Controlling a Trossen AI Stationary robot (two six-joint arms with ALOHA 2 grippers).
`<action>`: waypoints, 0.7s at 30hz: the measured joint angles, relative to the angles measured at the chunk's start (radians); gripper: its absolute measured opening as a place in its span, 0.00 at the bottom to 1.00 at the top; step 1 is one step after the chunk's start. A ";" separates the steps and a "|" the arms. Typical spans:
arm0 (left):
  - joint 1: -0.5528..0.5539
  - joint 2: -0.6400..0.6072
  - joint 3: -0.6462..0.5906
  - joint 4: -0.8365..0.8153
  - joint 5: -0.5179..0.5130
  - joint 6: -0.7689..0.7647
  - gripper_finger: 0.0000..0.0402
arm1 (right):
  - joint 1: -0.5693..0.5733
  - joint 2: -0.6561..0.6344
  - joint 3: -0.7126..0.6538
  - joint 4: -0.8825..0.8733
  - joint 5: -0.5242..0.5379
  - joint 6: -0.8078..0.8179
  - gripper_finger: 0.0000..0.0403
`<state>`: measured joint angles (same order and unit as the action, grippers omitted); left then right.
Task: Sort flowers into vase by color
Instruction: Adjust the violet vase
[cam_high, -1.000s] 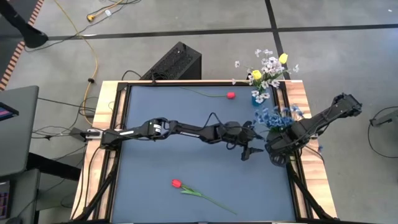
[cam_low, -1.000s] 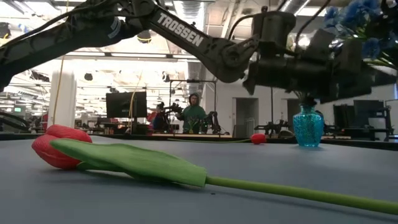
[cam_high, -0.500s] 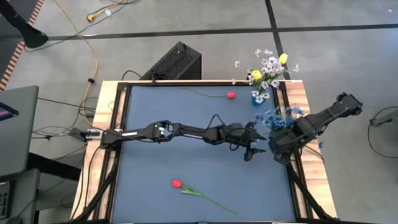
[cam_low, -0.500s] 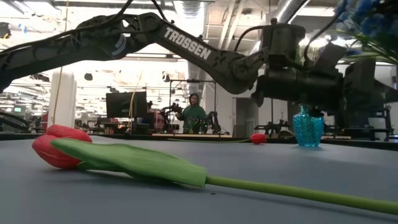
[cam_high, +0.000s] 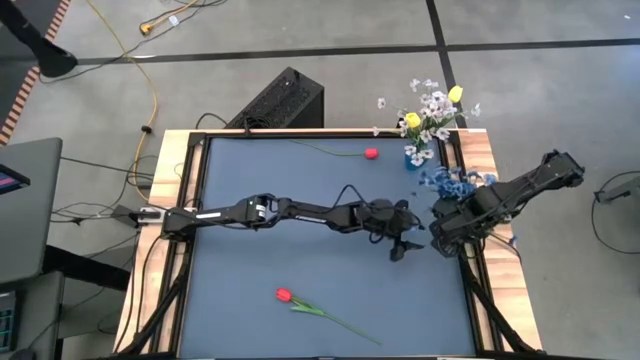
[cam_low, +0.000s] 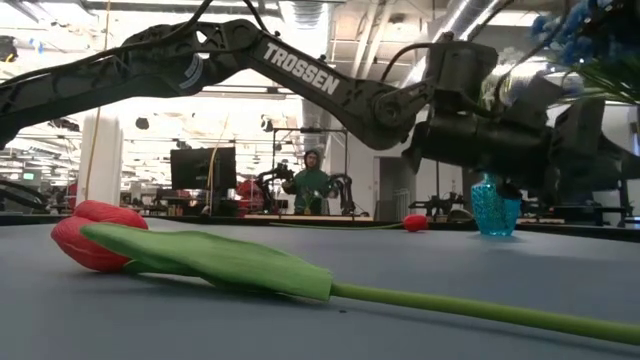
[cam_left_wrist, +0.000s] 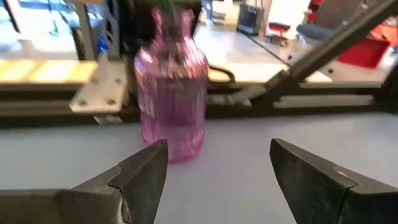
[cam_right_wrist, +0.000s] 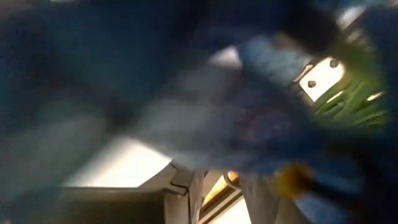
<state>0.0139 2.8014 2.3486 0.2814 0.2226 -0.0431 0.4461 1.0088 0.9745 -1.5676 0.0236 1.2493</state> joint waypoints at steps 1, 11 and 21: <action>0.000 0.000 0.000 -0.016 0.009 -0.005 0.68 | 0.000 0.000 0.000 0.004 -0.009 0.000 0.30; -0.001 -0.010 -0.001 -0.153 0.112 -0.051 0.68 | 0.065 0.000 0.000 0.064 -0.047 0.062 0.29; 0.000 -0.116 0.000 -0.328 0.113 0.043 0.68 | 0.171 0.000 0.000 0.057 -0.045 0.364 0.29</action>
<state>0.0137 2.6854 2.3482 -0.0464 0.3357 0.0003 0.6170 1.0084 0.9745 -1.5104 -0.0214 1.6135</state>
